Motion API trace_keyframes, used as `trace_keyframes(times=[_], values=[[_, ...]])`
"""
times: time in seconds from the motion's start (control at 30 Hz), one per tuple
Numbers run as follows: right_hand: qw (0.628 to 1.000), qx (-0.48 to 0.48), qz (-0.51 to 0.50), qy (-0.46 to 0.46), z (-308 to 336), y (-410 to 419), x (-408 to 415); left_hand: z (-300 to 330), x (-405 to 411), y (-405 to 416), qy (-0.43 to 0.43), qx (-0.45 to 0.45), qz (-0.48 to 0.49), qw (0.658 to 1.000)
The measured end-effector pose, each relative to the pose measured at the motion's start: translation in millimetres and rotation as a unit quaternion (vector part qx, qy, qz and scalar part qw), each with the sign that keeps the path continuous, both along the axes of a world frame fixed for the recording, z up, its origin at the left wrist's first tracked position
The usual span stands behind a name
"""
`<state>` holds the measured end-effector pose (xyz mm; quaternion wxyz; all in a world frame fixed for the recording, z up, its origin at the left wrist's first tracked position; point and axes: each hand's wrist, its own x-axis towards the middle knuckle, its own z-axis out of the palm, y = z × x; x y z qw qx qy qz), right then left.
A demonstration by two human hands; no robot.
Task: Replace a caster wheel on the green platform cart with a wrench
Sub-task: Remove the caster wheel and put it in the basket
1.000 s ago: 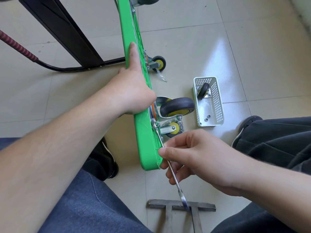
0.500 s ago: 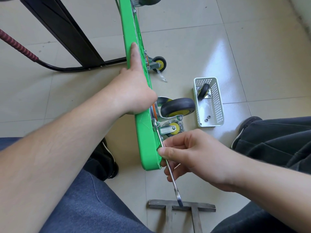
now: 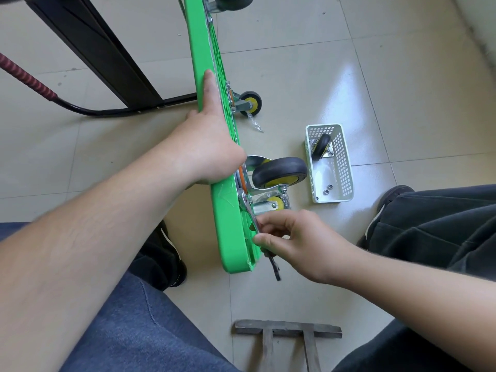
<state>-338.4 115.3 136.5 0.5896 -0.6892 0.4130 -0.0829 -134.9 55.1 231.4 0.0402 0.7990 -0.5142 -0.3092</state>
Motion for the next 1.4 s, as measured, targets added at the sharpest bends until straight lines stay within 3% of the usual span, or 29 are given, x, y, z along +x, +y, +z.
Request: trace_keyframes(times=[0.2,0.5,0.7,0.93,1.4], values=[[0.997,-0.069,0.014,0.019,-9,-7,3,-1,0,0,0.009,0.000,0.001,1.000],[0.995,-0.081,0.029,0.049,-7,-3,-2,-2,0,0,0.012,-0.003,0.001,1.000],[0.996,0.055,0.019,0.069,10,10,-15,-2,1,1,0.010,0.000,0.002,1.000],[0.962,0.259,-0.087,-0.018,51,17,-5,-4,0,-1,0.007,-0.006,-0.002,1.000],[0.951,0.287,-0.104,-0.047,71,4,8,-3,0,0,0.015,0.000,0.001,1.000]])
